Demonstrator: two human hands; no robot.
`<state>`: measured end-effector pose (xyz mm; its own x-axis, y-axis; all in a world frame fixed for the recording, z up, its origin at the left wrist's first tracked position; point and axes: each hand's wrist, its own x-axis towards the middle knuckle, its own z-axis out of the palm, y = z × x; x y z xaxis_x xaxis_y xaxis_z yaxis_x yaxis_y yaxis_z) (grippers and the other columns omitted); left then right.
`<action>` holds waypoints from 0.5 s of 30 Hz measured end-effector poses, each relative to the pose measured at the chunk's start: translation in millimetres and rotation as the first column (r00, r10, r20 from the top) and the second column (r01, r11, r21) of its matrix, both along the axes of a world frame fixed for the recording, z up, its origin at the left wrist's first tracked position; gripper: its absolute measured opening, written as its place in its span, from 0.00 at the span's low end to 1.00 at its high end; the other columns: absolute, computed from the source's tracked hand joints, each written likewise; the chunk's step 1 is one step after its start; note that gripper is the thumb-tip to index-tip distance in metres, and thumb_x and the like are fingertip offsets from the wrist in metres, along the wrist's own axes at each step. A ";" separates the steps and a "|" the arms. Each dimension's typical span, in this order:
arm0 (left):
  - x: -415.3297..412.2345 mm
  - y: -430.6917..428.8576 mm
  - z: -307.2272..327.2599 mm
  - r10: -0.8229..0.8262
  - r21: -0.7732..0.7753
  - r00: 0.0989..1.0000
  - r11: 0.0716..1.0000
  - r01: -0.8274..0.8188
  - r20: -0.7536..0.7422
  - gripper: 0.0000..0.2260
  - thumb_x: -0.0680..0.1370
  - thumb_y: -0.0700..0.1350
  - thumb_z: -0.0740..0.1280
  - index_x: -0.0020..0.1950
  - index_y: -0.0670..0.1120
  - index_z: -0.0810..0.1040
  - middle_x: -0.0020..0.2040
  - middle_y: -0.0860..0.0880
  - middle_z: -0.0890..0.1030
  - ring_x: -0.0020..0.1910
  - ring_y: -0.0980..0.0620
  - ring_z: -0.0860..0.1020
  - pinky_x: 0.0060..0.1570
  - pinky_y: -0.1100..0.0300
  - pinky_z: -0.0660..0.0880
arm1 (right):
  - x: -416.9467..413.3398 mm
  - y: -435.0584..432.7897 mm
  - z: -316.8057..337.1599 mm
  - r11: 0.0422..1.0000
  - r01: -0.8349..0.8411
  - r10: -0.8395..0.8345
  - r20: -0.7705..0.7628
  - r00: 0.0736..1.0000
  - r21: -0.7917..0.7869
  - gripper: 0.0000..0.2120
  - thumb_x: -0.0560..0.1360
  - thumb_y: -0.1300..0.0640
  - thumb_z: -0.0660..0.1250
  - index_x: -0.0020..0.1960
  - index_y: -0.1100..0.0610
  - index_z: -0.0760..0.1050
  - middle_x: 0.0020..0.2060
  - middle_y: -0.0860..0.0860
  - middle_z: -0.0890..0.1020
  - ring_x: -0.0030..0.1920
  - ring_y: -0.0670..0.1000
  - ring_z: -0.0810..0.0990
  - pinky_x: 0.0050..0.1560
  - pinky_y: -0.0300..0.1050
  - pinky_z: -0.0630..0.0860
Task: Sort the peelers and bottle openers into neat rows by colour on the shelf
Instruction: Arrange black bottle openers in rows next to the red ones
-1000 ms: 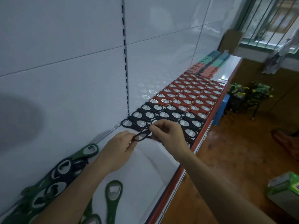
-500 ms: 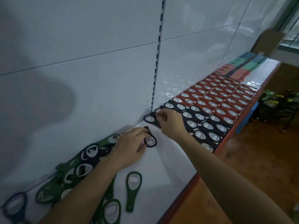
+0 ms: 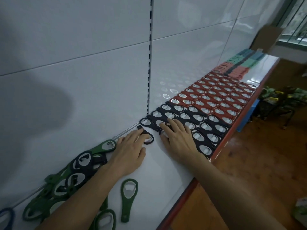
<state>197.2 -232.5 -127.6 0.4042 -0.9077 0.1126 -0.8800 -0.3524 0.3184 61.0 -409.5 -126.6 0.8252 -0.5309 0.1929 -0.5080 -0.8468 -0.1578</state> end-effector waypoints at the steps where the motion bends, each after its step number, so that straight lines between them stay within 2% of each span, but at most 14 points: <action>1: -0.4 -0.5 -0.6 -0.001 0.009 1.000 1.000 0.000 0.011 0.18 0.83 0.48 0.58 0.72 0.57 0.66 0.80 0.53 0.62 0.78 0.52 0.60 0.70 0.45 0.61 | 0.2 0.7 0.5 1.000 -0.028 0.028 -0.017 0.999 -0.005 0.24 0.83 0.42 0.47 0.77 0.44 0.63 0.78 0.51 0.65 0.78 0.55 0.60 0.73 0.61 0.63; 4: -0.9 -1.6 -0.6 0.015 0.034 0.999 0.999 -0.016 0.034 0.17 0.83 0.50 0.55 0.72 0.59 0.66 0.81 0.52 0.60 0.78 0.51 0.59 0.70 0.45 0.61 | 0.3 0.9 0.7 0.998 -0.065 0.064 -0.050 0.997 -0.017 0.25 0.83 0.42 0.47 0.77 0.45 0.64 0.76 0.49 0.68 0.76 0.53 0.63 0.72 0.59 0.64; 8: -6.0 -3.0 4.6 0.035 0.066 0.998 0.997 -0.038 0.053 0.24 0.80 0.58 0.46 0.74 0.59 0.65 0.82 0.52 0.59 0.79 0.51 0.58 0.70 0.45 0.61 | 0.0 2.0 1.5 0.997 -0.069 0.067 -0.065 0.996 -0.022 0.24 0.84 0.43 0.49 0.77 0.47 0.64 0.75 0.50 0.69 0.75 0.53 0.64 0.71 0.59 0.63; 12: -9.5 -10.8 3.8 0.072 0.138 0.992 0.987 -0.086 0.105 0.22 0.84 0.58 0.51 0.79 0.60 0.59 0.83 0.51 0.53 0.81 0.51 0.53 0.72 0.46 0.59 | 0.4 2.9 1.2 0.998 -0.062 0.061 -0.076 0.995 -0.014 0.24 0.84 0.42 0.49 0.78 0.47 0.63 0.77 0.50 0.67 0.76 0.53 0.62 0.73 0.59 0.61; 15: -10.3 -17.0 5.5 0.083 0.183 0.991 0.978 -0.102 0.106 0.24 0.84 0.58 0.51 0.81 0.60 0.54 0.84 0.49 0.50 0.82 0.50 0.49 0.73 0.44 0.57 | 0.5 3.0 1.4 0.998 -0.058 0.058 -0.088 0.994 0.001 0.25 0.84 0.42 0.48 0.79 0.47 0.62 0.77 0.51 0.66 0.77 0.54 0.61 0.74 0.60 0.59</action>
